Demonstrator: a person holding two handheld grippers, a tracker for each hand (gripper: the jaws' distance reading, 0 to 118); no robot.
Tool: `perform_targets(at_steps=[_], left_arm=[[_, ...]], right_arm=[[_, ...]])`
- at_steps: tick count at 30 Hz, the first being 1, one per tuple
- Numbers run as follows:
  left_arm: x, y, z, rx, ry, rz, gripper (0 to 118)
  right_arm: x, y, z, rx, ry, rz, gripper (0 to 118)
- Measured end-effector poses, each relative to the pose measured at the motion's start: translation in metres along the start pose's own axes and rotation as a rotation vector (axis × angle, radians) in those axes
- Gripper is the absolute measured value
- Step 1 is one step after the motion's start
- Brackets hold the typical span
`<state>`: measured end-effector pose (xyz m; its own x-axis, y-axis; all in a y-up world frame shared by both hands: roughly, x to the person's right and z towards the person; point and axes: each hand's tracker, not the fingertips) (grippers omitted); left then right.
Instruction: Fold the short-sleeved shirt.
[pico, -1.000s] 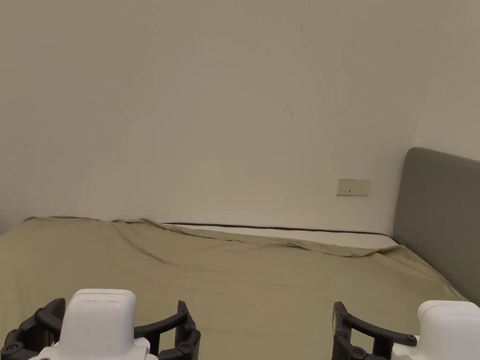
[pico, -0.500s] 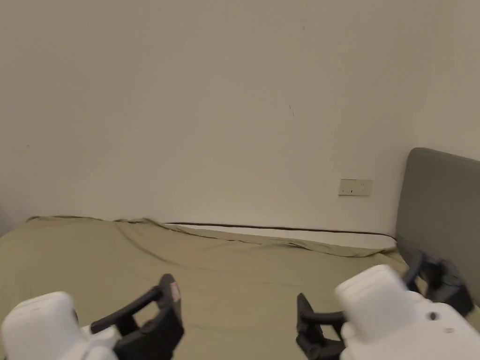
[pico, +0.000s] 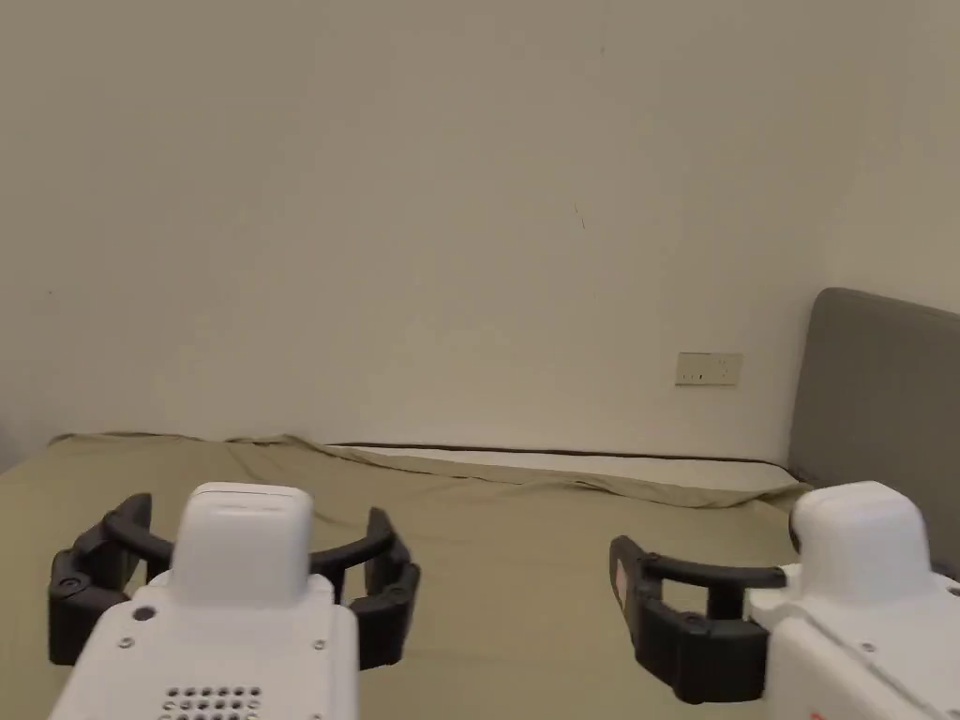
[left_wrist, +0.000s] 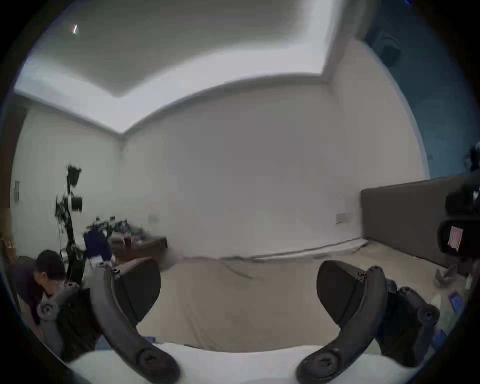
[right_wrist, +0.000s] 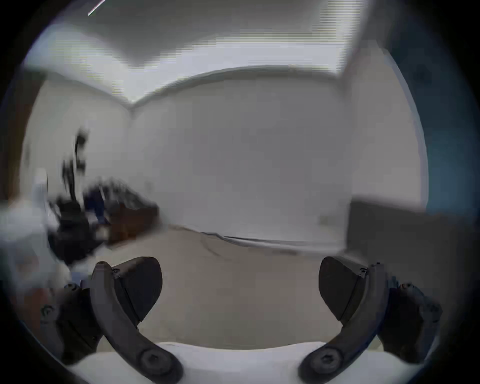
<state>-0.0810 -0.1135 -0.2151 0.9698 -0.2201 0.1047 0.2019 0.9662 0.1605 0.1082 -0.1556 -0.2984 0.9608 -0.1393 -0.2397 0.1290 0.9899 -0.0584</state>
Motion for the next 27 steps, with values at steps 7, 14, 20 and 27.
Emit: perform_targets(at_steps=[7,14,20,27], left_arm=[[-0.020,-0.001,-0.020,-0.248,-0.073,0.181,118],[-0.057,-0.016,-0.013,-0.216,0.017,0.414,0],[-0.046,-0.032,-0.006,-0.205,0.042,0.346,1],[-0.107,-0.030,0.024,-0.312,0.142,0.251,2]], right_arm=[[-0.003,-0.033,0.002,-0.020,-0.216,0.092,118],[-0.006,-0.038,0.011,0.038,-0.254,0.175,3],[-0.002,-0.050,0.021,-0.001,-0.244,0.144,3],[-0.056,-0.047,-0.029,-0.016,-0.041,0.127,3]])
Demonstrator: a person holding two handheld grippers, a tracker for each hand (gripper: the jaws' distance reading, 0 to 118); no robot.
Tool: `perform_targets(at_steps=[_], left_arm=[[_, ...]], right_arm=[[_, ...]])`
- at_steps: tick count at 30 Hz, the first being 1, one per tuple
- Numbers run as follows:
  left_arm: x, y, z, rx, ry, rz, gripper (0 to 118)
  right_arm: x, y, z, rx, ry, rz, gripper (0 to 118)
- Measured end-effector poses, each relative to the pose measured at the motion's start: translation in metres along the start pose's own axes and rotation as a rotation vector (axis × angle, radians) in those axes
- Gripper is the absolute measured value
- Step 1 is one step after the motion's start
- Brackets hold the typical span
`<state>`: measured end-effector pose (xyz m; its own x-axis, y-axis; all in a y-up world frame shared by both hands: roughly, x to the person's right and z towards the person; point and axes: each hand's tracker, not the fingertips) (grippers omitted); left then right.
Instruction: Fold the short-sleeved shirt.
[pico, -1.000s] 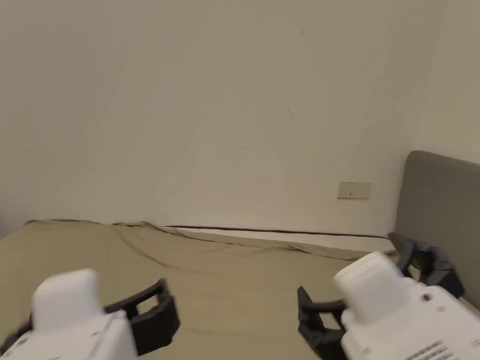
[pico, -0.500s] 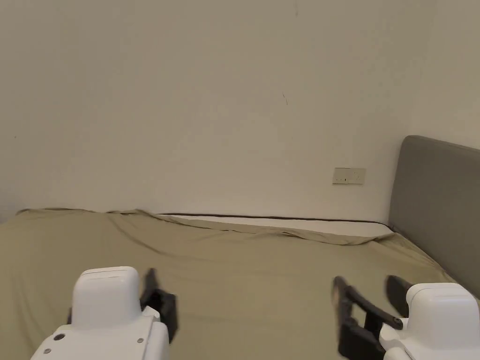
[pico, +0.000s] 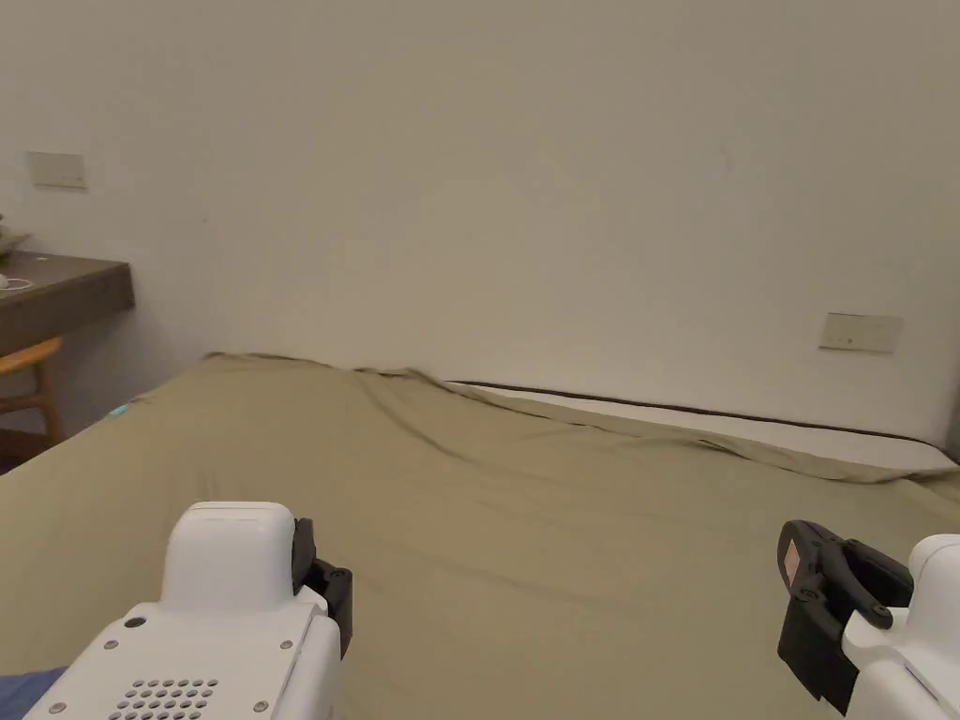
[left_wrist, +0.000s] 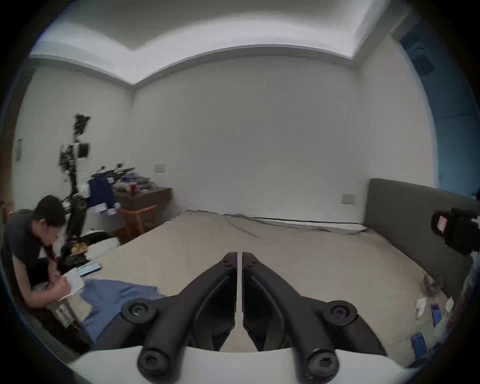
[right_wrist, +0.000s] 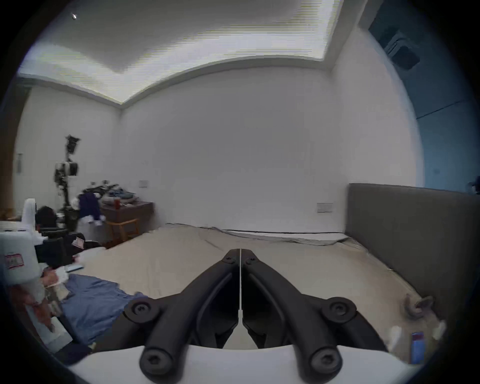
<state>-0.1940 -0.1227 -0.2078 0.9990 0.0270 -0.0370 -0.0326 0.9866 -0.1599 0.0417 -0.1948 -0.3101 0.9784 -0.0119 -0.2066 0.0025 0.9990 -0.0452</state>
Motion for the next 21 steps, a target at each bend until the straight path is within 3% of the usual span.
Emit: perform_targets(at_steps=[4,6,9,14,18,21], left_arm=[[-0.064,0.005,0.021,-0.011,0.304,0.006,2],[-0.093,0.004,0.031,-0.022,0.419,-0.003,2],[-0.130,0.001,0.037,-0.079,0.498,0.020,4],[-0.153,-0.017,-0.004,-0.224,0.404,-0.019,4],[-0.165,-0.040,-0.071,-0.343,0.245,0.005,4],[-0.179,-0.070,-0.144,-0.456,0.152,-0.014,4]], right_arm=[[-0.094,0.001,-0.026,-0.004,0.308,0.026,3],[-0.131,-0.001,-0.031,-0.017,0.455,-0.023,3],[-0.167,-0.005,-0.027,-0.045,0.587,-0.074,3],[-0.171,-0.018,-0.032,-0.088,0.549,-0.051,3],[-0.155,-0.036,-0.043,-0.140,0.445,0.017,3],[-0.140,-0.051,-0.057,-0.203,0.414,0.003,3]])
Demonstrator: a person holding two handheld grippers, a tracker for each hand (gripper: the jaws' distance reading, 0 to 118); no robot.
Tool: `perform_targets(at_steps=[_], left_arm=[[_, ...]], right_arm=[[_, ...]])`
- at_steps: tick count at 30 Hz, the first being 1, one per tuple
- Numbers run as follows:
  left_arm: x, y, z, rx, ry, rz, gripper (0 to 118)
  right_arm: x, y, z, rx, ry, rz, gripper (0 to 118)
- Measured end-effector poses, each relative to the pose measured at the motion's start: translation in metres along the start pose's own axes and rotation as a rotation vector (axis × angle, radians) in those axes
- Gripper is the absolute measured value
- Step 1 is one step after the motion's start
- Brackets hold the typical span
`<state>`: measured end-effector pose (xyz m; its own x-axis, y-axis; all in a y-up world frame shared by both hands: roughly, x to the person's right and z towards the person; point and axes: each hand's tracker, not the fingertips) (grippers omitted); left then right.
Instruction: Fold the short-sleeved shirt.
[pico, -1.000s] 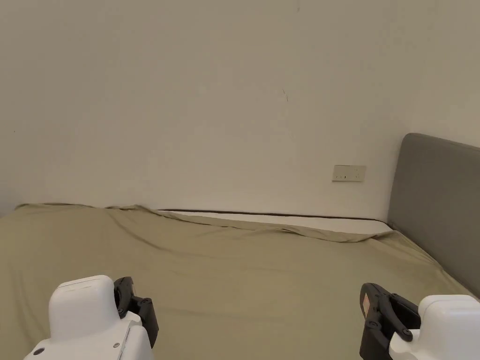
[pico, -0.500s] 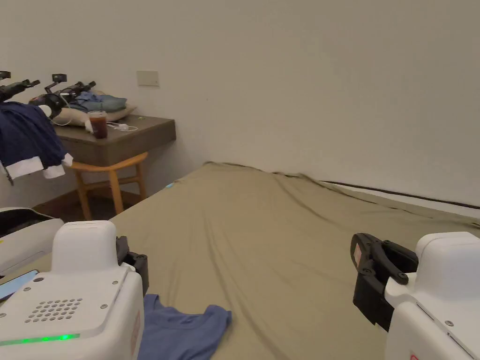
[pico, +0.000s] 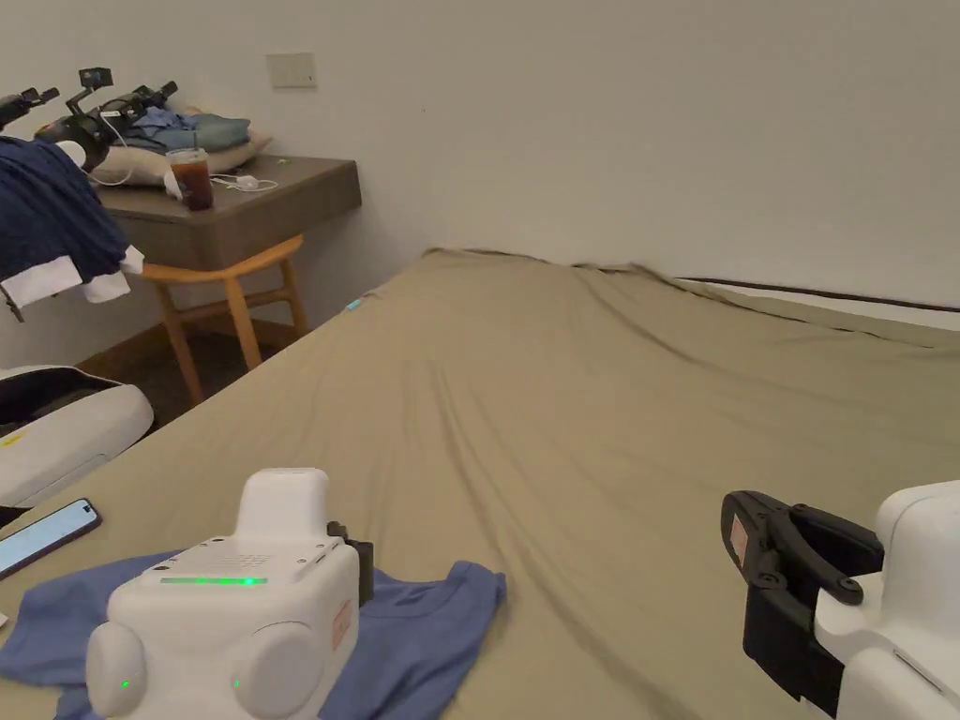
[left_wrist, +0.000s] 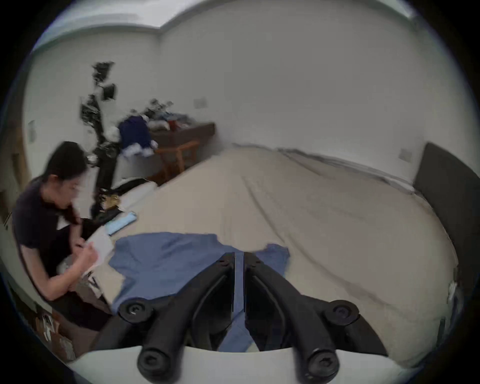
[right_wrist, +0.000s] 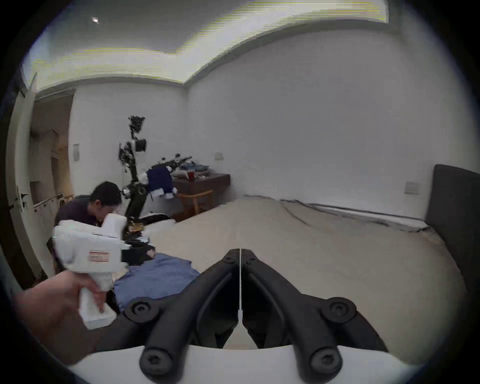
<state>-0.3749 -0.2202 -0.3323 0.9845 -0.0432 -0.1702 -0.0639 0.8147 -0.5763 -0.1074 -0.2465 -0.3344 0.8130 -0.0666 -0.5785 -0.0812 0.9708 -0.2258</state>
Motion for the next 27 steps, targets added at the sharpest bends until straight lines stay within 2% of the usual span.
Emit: perform_targets(at_steps=[3,6,9,10,11,12,13,15,16,17,19,21,22,24,25,26,27], left_arm=[[-0.011,0.008,-0.091,-0.178,-0.103,-0.005,4],[-0.017,0.006,-0.167,-0.309,-0.134,0.001,4],[-0.016,-0.006,-0.207,-0.355,-0.139,-0.055,4],[-0.015,-0.008,-0.218,-0.362,-0.107,-0.063,12],[-0.018,-0.011,-0.228,-0.369,-0.048,-0.022,39],[-0.021,-0.019,-0.238,-0.380,-0.041,-0.010,88],[-0.022,-0.026,-0.253,-0.430,-0.047,-0.052,100],[-0.007,-0.053,-0.288,-0.520,0.037,-0.207,100],[-0.007,-0.065,-0.284,-0.508,0.026,-0.227,102],[-0.021,-0.063,-0.263,-0.382,-0.041,-0.130,106],[-0.033,-0.066,-0.269,-0.386,0.008,-0.043,116],[-0.055,-0.081,-0.252,-0.317,-0.058,0.075,117],[-0.051,-0.085,-0.239,-0.270,-0.075,0.048,117],[-0.042,-0.082,-0.247,-0.361,-0.080,-0.101,117],[-0.048,-0.074,-0.249,-0.403,-0.092,-0.073,116],[-0.049,-0.070,-0.250,-0.419,-0.072,-0.046,112],[-0.048,-0.063,-0.253,-0.437,-0.046,-0.019,89]], right_arm=[[0.019,-0.013,-0.013,-0.071,-0.052,-0.018,3],[0.032,-0.026,-0.024,-0.114,-0.101,-0.016,3],[0.042,-0.032,-0.031,-0.132,-0.105,-0.036,3],[0.044,-0.032,-0.035,-0.138,-0.103,-0.039,3],[0.046,-0.033,-0.039,-0.142,-0.102,-0.040,3],[0.046,-0.034,-0.042,-0.147,-0.098,-0.037,3],[0.045,-0.035,-0.044,-0.151,-0.093,-0.034,3],[0.043,-0.038,-0.050,-0.157,-0.078,-0.025,3],[0.041,-0.040,-0.051,-0.160,-0.072,-0.024,3],[0.038,-0.042,-0.052,-0.166,-0.061,-0.025,3],[0.035,-0.047,-0.052,-0.186,-0.028,-0.025,3],[0.032,-0.051,-0.053,-0.206,-0.022,-0.012,3],[0.031,-0.053,-0.053,-0.211,-0.018,-0.006,3],[0.032,-0.054,-0.050,-0.214,-0.017,-0.001,4],[0.034,-0.054,-0.049,-0.215,-0.023,-0.002,4],[0.036,-0.054,-0.047,-0.215,-0.026,-0.008,4],[0.040,-0.054,-0.044,-0.216,-0.031,-0.020,4]])
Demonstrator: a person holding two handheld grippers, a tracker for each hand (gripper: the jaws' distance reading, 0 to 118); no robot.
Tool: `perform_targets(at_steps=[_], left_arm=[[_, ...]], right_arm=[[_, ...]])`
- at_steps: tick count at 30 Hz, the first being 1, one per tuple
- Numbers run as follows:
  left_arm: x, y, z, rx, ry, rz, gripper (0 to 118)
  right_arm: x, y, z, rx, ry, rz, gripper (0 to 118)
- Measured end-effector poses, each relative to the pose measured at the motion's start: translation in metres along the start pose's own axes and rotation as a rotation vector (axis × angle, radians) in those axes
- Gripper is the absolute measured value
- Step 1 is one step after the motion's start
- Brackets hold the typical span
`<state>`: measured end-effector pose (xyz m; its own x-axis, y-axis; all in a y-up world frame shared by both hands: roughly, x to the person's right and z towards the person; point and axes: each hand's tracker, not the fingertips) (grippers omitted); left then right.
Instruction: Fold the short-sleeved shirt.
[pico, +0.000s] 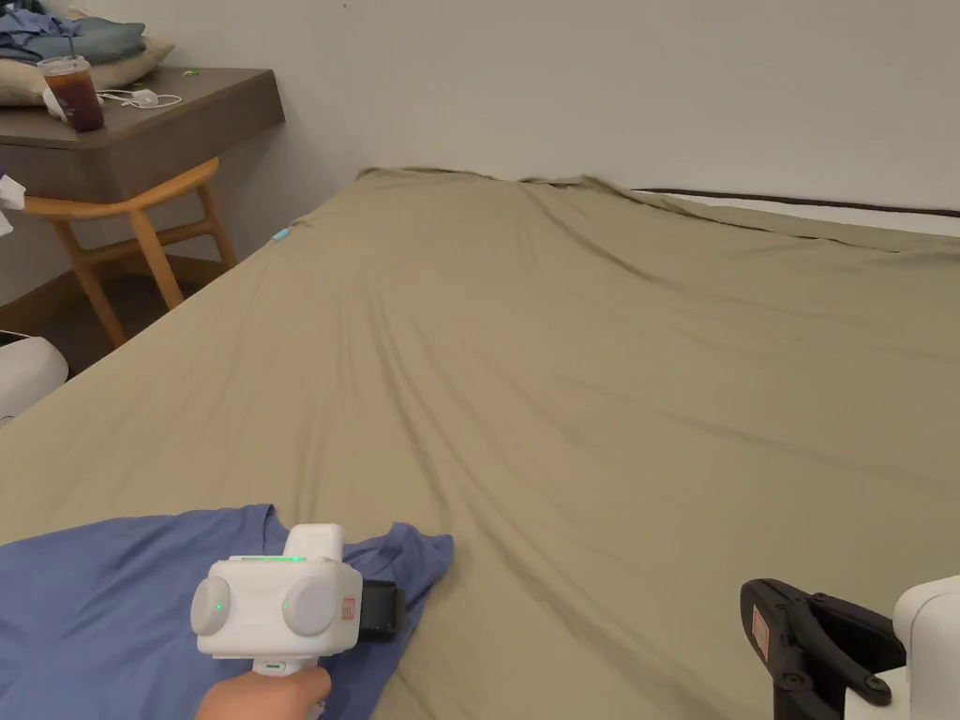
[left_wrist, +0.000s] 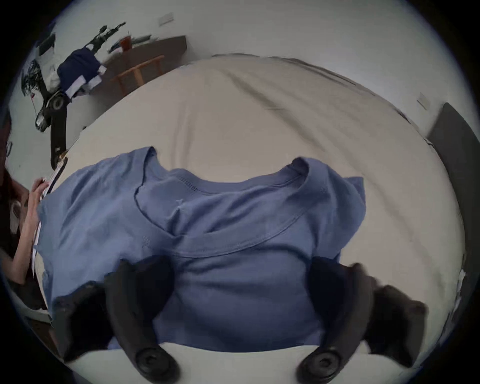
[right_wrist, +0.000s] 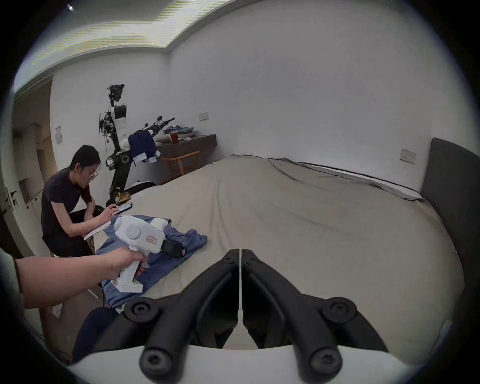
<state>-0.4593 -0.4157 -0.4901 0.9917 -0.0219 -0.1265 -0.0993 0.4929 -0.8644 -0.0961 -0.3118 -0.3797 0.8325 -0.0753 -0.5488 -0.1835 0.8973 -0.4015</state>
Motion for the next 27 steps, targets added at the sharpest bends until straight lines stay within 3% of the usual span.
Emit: perform_targets(at_steps=[1,2,3,4,6,11,13,17,20,22,27], left_arm=[[0.005,0.000,0.006,0.040,0.005,-0.027,55],[0.012,0.000,0.012,0.070,0.028,-0.041,11],[0.020,0.000,0.013,0.099,0.090,-0.070,7],[0.029,-0.001,0.005,0.089,0.181,-0.099,7],[0.005,-0.002,0.019,0.073,0.019,-0.033,7],[-0.067,-0.003,0.064,0.179,-0.131,0.358,7],[-0.065,0.010,0.078,0.186,-0.135,0.386,7],[0.019,0.054,0.078,0.163,-0.103,0.125,7],[0.092,0.087,0.080,0.173,-0.231,0.073,7],[0.164,0.111,0.076,0.154,-0.332,-0.013,7],[0.406,0.115,0.070,0.081,-0.542,-0.423,7]], right_arm=[[0.003,0.000,0.002,0.001,-0.006,-0.012,4],[0.007,0.001,0.005,0.003,-0.010,-0.023,4],[0.012,0.001,0.009,0.007,-0.013,-0.029,4],[0.015,0.001,0.013,0.012,-0.024,-0.035,4],[0.024,0.001,0.023,0.028,-0.046,-0.043,4],[0.050,-0.001,0.053,0.070,-0.132,-0.063,4],[0.065,-0.002,0.072,0.107,-0.169,-0.090,4],[0.096,0.001,0.118,0.155,-0.308,-0.119,4],[0.122,0.006,0.151,0.181,-0.452,-0.092,4],[0.141,0.009,0.176,0.198,-0.530,-0.085,4],[0.180,0.014,0.244,0.255,-0.711,-0.114,4]])
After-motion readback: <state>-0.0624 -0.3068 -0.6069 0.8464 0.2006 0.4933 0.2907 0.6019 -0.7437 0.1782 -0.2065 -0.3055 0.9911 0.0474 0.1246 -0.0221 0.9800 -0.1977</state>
